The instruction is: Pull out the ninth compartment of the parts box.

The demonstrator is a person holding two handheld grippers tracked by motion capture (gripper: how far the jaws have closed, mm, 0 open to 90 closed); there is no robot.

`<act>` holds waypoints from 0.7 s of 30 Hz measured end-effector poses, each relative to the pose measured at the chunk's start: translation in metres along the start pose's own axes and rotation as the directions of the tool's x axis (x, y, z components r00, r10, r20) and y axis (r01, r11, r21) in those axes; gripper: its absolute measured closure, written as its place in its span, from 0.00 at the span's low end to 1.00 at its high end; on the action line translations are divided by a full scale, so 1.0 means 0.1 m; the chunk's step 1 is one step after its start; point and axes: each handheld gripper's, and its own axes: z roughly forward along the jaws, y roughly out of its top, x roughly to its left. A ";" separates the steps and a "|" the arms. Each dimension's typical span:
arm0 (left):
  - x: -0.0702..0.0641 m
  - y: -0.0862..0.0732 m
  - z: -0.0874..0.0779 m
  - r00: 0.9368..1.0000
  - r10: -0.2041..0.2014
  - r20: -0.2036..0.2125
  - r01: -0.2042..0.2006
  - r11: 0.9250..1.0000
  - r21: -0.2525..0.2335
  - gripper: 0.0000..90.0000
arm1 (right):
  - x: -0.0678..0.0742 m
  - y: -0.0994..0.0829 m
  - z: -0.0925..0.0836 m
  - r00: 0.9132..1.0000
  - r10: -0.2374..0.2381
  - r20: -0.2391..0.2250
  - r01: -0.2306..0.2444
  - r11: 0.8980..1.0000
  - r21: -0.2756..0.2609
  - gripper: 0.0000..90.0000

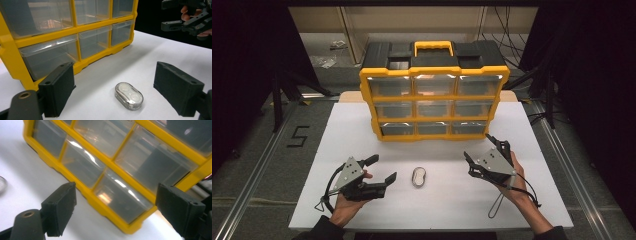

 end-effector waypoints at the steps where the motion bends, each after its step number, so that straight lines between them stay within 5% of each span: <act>1: 0.00 0.00 0.00 1.000 0.000 0.000 0.000 1.000 0.000 0.18 | 0.00 0.00 0.00 1.000 0.000 0.000 0.000 1.000 0.000 0.20; 12: 0.00 -0.01 0.01 1.000 0.007 0.001 -0.007 1.000 0.006 0.18 | 0.00 0.00 0.12 0.988 -0.145 0.049 0.143 0.989 0.026 0.22; 13: -0.01 -0.01 0.01 1.000 0.009 0.002 -0.009 1.000 0.009 0.18 | 0.00 -0.02 0.16 0.981 -0.183 0.061 0.181 0.983 0.037 0.22; 21: 0.00 -0.01 0.01 1.000 0.004 0.000 -0.004 1.000 0.006 0.18 | 0.00 -0.06 0.26 0.964 -0.251 0.083 0.247 0.967 0.064 0.23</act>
